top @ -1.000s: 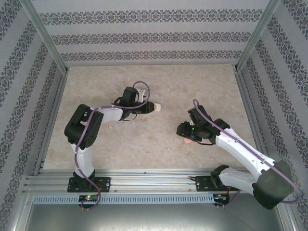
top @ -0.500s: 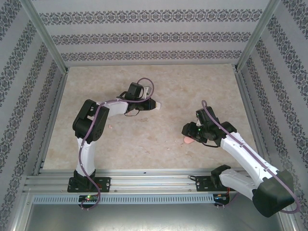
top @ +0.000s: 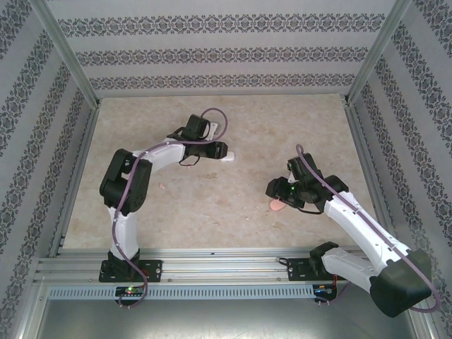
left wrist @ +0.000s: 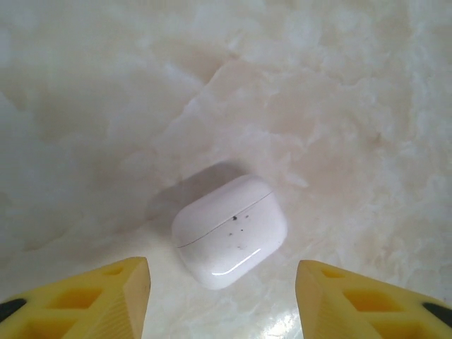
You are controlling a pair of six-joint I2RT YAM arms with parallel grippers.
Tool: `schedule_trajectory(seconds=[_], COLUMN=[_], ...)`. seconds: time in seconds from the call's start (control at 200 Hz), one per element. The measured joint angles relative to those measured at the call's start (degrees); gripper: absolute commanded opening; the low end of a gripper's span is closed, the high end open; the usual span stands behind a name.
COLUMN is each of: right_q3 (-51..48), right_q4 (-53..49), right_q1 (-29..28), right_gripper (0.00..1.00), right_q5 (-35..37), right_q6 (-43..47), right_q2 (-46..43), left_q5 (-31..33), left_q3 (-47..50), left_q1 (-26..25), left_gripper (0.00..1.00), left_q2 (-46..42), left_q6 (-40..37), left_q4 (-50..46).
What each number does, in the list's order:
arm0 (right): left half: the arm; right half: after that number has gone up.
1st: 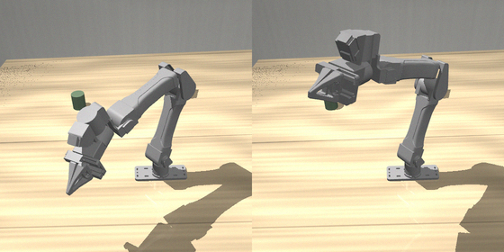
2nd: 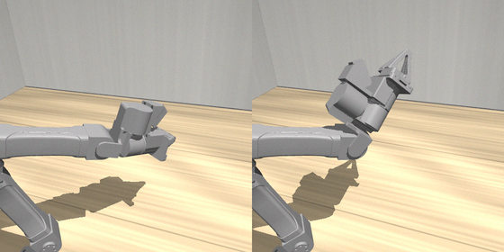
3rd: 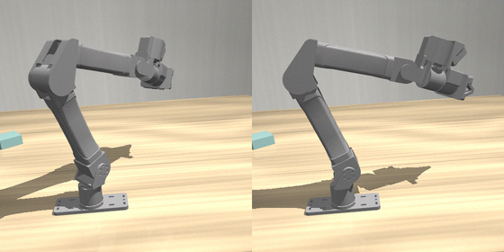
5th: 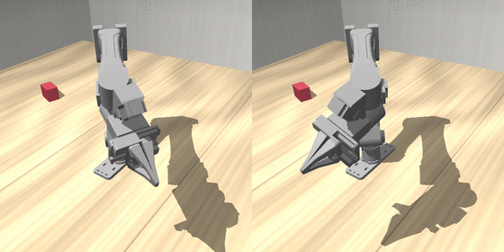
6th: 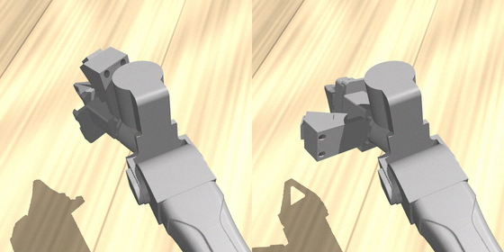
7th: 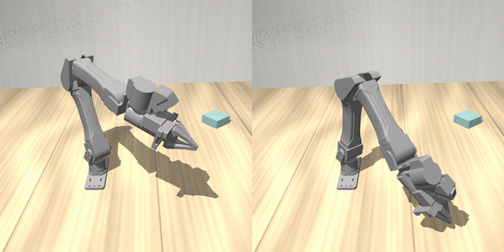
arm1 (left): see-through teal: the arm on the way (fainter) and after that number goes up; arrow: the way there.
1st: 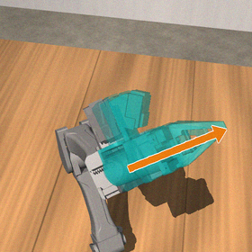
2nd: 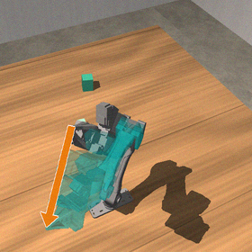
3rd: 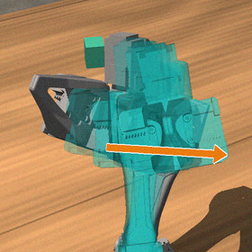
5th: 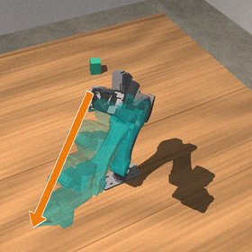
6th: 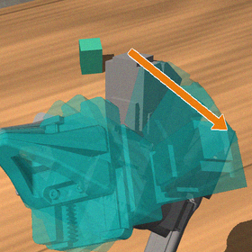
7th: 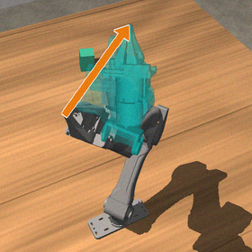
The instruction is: Insert wireless bluetooth earbuds into charging case
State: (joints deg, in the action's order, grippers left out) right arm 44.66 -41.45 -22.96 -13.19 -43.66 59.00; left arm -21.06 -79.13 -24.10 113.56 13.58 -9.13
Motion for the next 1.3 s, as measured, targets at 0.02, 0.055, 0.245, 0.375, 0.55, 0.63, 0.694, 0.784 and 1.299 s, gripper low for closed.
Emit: schedule_trajectory(seconds=[0.02, 0.055, 0.245, 0.375, 0.55, 0.63, 0.694, 0.784, 1.299], right_q3=[0.3, 0.7, 1.6, 1.2, -2.2, -3.2, -3.8, -4.3, -7.7], right_q4=[-0.3, -0.5, -1.9, -1.6, -1.2, -1.5, -1.9, -2.5, -5.9], right_q1=[0.0, 0.0, 1.1, 2.8, 6.2, 7.4, 8.3, 9.8, 18.0], right_gripper=[0.53, 0.53, 0.55, 0.55, 0.57, 0.57, 0.58, 0.58, 0.59], right_q5=[0.0, 0.0, -0.3, -0.7, -1.7, -1.7, -1.7, -1.7, -2.8], right_q6=[0.2, 0.4, 1.1, 1.6, 1.6, 1.6, 1.6, 1.6, 2.2], right_q2=[0.0, 0.0, 0.0, -0.4, -1.7, -2.6, -4.0, -6.3, -14.7], left_q5=[0.4, 0.6, 1.5, 3.0, 3.3, 2.7, 2.3, 2.0, 1.6], left_q3=[0.1, 0.3, 5.8, 10.4, 16.2, 17.5, 17.5, 16.8, 9.3], left_q1=[-0.2, -0.3, -5.2, -14.0, -24.9, -27.1, -28.6, -30.6, -33.5], left_gripper=[0.52, 0.53, 0.80, 0.86, 0.83, 0.83, 0.84, 0.84, 0.80], left_q2=[-1.0, -2.3, -10.9, -12.6, -12.3, -11.4, -10.1, -7.6, 3.7], left_q6=[-0.7, -1.8, -8.4, -12.8, -15.0, -15.0, -15.1, -15.3, -15.1], left_q4=[-0.2, -0.2, 1.6, 3.6, 9.2, 12.0, 13.5, 15.0, 18.8])
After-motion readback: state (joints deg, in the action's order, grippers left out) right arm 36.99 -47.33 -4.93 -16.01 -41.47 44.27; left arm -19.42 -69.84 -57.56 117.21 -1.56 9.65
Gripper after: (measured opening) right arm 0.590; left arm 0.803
